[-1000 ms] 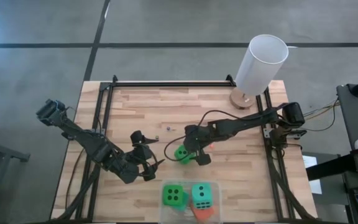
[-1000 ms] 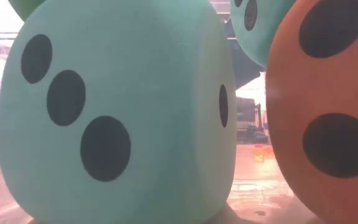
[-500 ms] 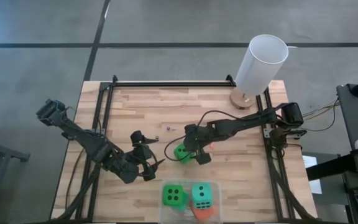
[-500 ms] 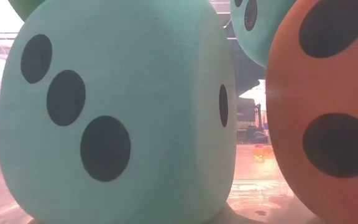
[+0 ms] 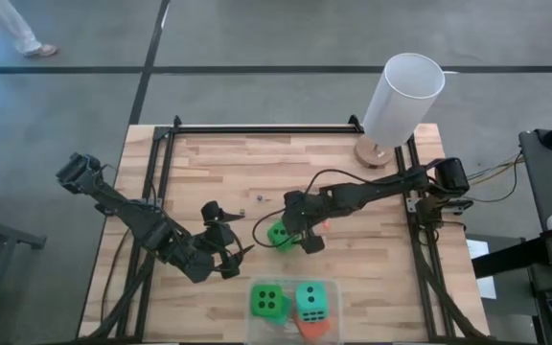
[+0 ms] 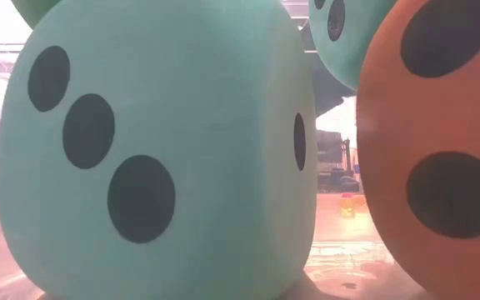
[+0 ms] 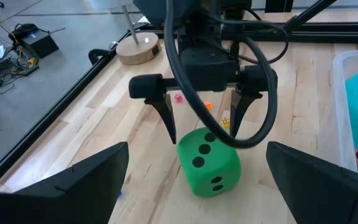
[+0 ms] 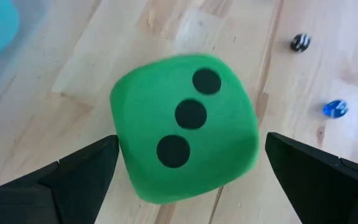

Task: Pick & Place Dice
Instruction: Put the large green dice into the transparent bin

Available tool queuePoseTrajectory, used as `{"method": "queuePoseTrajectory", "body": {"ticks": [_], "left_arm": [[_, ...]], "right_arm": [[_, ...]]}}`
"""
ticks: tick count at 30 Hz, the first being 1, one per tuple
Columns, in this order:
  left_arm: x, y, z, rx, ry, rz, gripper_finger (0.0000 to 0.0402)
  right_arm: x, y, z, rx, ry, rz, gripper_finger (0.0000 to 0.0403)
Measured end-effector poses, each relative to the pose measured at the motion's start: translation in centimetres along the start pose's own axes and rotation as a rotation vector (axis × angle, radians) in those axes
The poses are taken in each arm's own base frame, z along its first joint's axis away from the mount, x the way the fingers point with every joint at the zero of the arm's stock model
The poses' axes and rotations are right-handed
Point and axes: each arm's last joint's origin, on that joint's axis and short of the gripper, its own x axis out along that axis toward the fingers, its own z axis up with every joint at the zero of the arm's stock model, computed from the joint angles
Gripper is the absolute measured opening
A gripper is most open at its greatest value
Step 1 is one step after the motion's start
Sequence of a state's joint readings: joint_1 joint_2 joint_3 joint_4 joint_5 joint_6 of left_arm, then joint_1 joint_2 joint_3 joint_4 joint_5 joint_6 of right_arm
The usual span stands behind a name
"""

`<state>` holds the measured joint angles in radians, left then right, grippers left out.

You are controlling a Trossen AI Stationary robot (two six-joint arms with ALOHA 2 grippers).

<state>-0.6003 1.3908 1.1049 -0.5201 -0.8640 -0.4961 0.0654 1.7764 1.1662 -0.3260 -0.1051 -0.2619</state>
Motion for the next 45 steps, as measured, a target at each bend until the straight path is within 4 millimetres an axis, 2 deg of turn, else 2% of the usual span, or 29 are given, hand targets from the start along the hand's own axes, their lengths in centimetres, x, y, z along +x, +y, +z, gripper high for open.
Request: {"method": "queuePoseTrajectory", "body": {"ticks": [45], "left_arm": [[0.0, 0.0, 0.0, -0.001, 0.0, 0.0, 0.0383]], "right_arm": [[1.0, 0.1, -0.9, 0.015, -0.01, -0.002, 0.04]]}}
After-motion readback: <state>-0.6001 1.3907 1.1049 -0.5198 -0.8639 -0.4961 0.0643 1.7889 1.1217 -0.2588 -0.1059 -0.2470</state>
